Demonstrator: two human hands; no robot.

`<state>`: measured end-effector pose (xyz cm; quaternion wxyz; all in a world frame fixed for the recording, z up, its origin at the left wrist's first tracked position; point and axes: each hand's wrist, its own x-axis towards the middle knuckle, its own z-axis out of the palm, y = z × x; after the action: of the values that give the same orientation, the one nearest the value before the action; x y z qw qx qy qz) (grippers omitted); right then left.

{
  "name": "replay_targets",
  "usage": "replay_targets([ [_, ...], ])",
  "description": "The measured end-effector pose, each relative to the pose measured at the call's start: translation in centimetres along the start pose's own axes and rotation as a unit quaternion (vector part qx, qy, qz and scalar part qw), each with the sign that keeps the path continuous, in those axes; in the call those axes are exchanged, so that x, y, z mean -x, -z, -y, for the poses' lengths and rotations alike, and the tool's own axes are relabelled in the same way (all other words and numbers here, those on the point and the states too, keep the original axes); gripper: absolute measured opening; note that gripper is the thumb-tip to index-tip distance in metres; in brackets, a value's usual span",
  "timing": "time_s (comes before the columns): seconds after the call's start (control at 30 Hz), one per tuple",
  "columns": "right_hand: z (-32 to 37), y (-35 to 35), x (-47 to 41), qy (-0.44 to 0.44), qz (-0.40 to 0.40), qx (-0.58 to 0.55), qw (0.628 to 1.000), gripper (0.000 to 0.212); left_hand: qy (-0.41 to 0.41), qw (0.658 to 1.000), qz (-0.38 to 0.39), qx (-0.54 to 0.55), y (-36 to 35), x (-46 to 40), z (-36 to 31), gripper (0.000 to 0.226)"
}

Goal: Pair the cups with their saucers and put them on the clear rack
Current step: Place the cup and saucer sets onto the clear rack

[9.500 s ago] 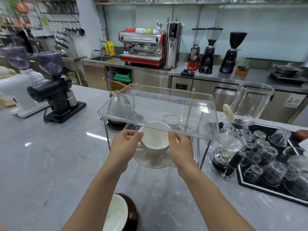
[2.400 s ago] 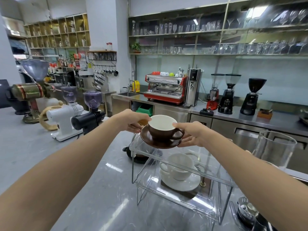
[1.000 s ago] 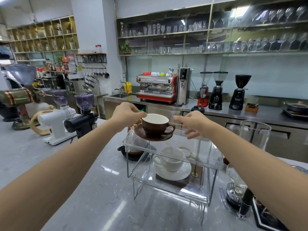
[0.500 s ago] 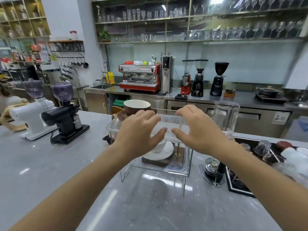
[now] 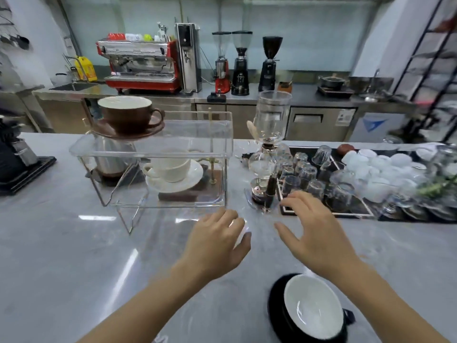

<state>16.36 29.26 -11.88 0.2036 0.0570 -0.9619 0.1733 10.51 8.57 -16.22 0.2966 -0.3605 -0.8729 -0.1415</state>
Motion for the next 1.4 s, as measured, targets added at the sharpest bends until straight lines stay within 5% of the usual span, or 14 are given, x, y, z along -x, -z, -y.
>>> replay_targets([
  [0.37, -5.8, -2.7, 8.2, -0.128, 0.107, -0.049, 0.985, 0.036, 0.041, 0.991, 0.097, 0.088, -4.7, 2.5, -6.9, 0.031],
  [0.6, -9.2, -3.1, 11.4, -0.2, 0.151, -0.126, 0.96, 0.042, 0.123, 0.968, 0.182, 0.12, -5.5, 4.5, -10.1, 0.025],
  [0.77, -10.5, -3.7, 12.8, -0.245, 0.172, -0.189, 0.935, 0.04, 0.213, 0.952, 0.175, 0.133, -5.6, 5.9, -11.3, 0.037],
  [0.97, -11.8, -4.1, 13.8, -0.316, 0.174, -0.27, 0.893, 0.045, 0.379, 0.877, 0.214, 0.204, -6.2, 7.2, -11.7, 0.071],
  [1.23, -12.5, -4.4, 14.4, -0.363, 0.195, -0.385, 0.826, 0.027, 0.53, 0.766, 0.185, 0.313, -5.8, 7.5, -12.9, 0.063],
  [1.4, -13.1, -4.6, 14.7, -0.395, 0.201, -0.417, 0.793, 0.047, 0.593, 0.702, 0.163, 0.358, -5.8, 8.0, -13.1, 0.063],
])
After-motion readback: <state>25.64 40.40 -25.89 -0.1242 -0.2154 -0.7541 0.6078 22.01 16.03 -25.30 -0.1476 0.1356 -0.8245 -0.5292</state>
